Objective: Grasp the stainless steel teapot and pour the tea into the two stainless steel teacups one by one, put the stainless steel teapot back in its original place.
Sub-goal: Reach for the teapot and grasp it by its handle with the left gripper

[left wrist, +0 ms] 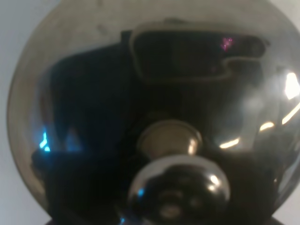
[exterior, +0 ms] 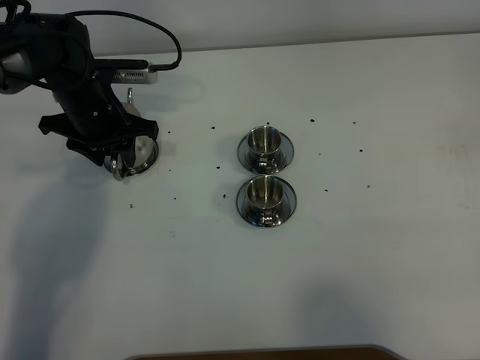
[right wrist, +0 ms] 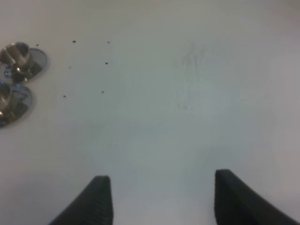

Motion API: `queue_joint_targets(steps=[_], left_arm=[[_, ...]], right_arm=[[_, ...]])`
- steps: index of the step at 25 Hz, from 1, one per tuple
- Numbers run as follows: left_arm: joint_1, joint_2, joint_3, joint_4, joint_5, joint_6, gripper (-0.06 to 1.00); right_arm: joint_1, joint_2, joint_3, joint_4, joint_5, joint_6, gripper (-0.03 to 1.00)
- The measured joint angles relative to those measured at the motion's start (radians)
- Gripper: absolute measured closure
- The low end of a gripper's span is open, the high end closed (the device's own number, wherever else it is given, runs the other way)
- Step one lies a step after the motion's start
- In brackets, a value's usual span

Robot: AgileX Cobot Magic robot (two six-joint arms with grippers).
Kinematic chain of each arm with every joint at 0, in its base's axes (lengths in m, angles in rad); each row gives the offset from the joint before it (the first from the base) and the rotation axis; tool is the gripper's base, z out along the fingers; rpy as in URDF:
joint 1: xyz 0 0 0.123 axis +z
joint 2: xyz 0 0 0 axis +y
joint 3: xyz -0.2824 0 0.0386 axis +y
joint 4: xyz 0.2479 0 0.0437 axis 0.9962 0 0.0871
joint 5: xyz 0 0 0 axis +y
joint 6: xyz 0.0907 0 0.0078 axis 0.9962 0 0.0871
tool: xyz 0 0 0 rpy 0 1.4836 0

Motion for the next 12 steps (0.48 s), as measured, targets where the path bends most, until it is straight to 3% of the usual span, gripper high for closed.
queue_joint_targets(steps=[12], left_arm=[[0.0,0.017,0.0,-0.001,-0.04,0.025,0.55]], right_arm=[[0.0,0.0,0.0,0.0,0.0,0.0,0.49]])
